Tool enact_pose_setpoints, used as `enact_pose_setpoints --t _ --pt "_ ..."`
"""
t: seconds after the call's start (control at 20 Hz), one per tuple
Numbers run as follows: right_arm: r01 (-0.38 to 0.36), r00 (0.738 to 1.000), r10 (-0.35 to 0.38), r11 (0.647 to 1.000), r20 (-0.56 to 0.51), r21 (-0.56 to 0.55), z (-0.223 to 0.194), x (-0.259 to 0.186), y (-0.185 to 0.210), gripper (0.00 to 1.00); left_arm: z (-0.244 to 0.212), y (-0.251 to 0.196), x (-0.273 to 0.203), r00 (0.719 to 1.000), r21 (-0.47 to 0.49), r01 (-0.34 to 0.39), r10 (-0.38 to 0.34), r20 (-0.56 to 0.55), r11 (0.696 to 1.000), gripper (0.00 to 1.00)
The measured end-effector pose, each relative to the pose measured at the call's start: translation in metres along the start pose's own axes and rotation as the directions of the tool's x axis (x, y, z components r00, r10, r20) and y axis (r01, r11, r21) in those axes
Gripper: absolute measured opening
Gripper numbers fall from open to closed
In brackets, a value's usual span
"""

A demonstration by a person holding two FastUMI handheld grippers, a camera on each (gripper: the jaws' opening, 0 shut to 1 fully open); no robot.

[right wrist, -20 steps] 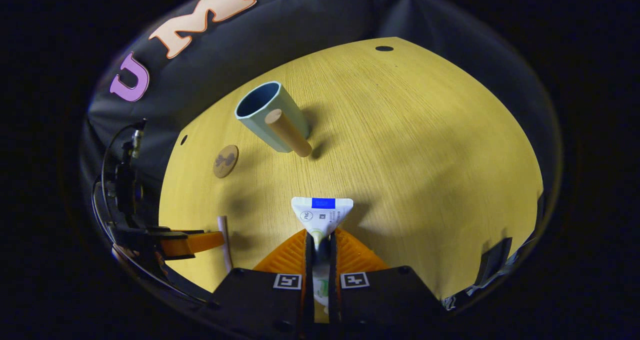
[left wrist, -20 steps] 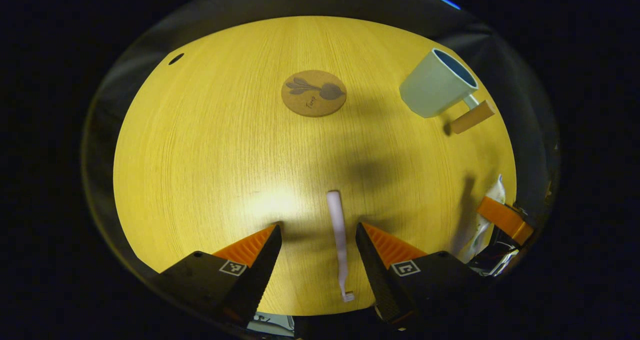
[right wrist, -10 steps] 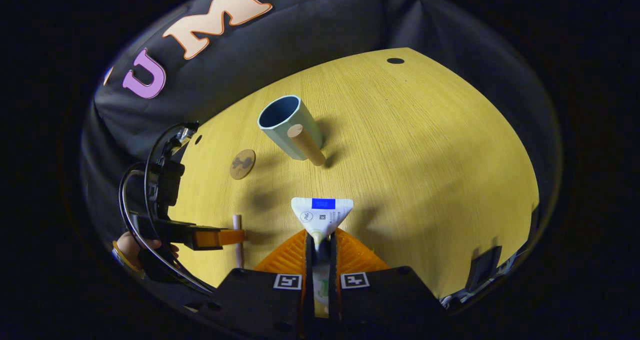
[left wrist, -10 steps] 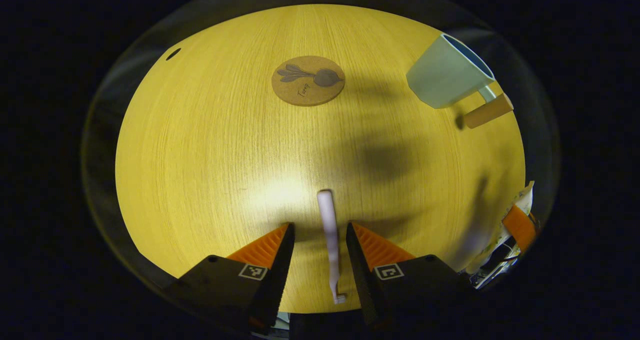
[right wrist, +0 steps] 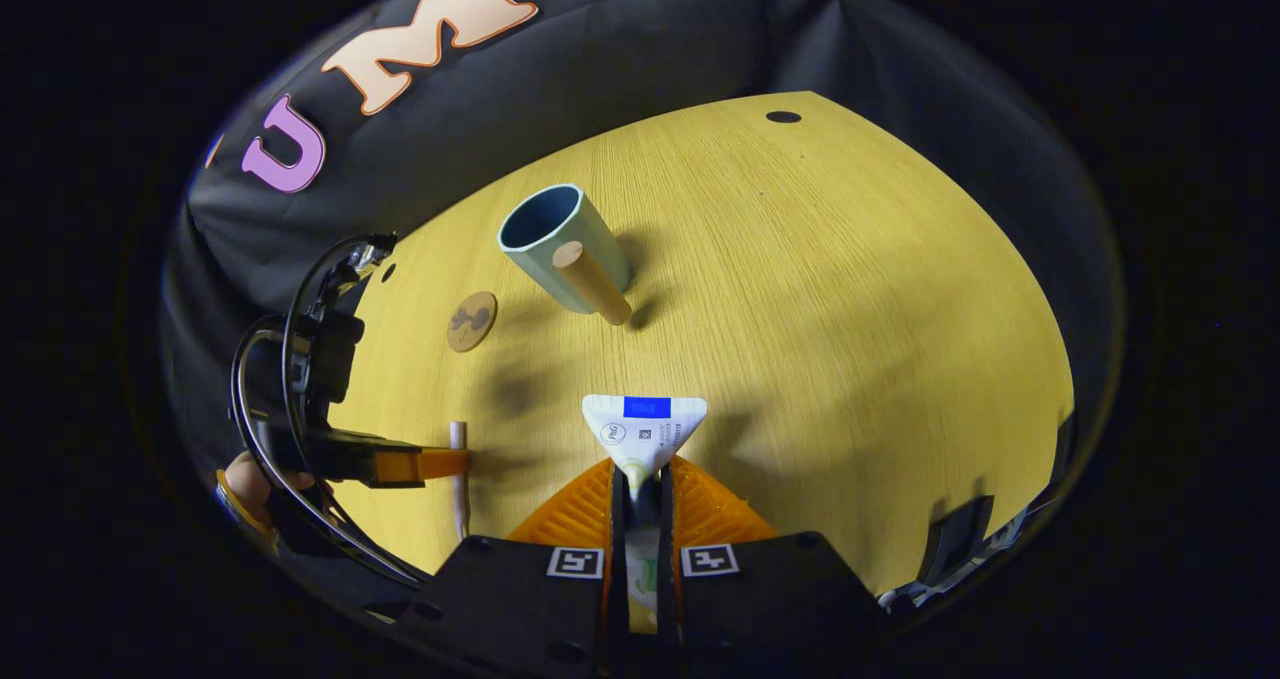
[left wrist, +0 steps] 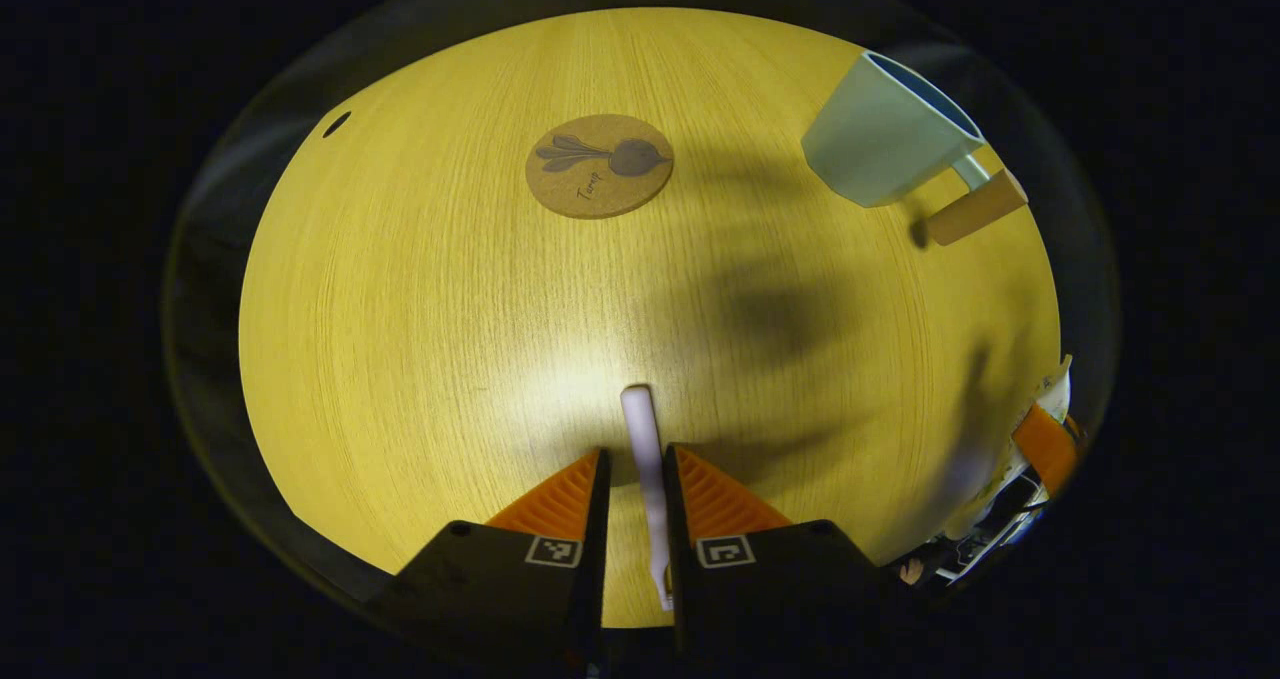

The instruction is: Put the toothbrush and toothpaste on the desktop into the cup, then pick up the cup and place it on the coaster on the desktop.

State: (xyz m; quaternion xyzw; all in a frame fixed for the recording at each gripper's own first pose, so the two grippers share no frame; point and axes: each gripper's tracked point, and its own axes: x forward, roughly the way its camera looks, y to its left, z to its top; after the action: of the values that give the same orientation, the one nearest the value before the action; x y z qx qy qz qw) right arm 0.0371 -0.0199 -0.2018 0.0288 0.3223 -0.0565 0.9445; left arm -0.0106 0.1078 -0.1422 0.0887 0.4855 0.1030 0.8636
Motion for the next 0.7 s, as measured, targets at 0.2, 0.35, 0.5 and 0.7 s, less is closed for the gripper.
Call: enact_pose_setpoints --t 0.2,0.35,0.5,0.7 --pt "-0.015 1.000 0.015 1.000 0.004 -0.007 0.000 0.001 0.002 0.14 -0.001 -0.002 0.000 1.000 -0.004 -0.003 0.003 -0.004 1.000 0.06" --pt "-0.018 1.000 0.018 1.000 0.015 0.011 0.004 0.001 0.004 0.14 0.000 0.000 -0.001 1.000 0.012 0.012 -0.012 0.004 1.000 0.04" --pt "-0.029 0.998 0.027 0.999 0.052 0.033 0.013 0.002 0.007 0.14 0.004 0.000 -0.002 0.997 0.006 0.037 -0.037 0.066 0.999 0.03" --pt "-0.083 0.990 0.078 0.996 0.120 0.034 0.029 -0.001 0.018 0.14 0.009 -0.006 -0.004 0.981 -0.058 0.124 -0.113 0.158 0.991 0.00"
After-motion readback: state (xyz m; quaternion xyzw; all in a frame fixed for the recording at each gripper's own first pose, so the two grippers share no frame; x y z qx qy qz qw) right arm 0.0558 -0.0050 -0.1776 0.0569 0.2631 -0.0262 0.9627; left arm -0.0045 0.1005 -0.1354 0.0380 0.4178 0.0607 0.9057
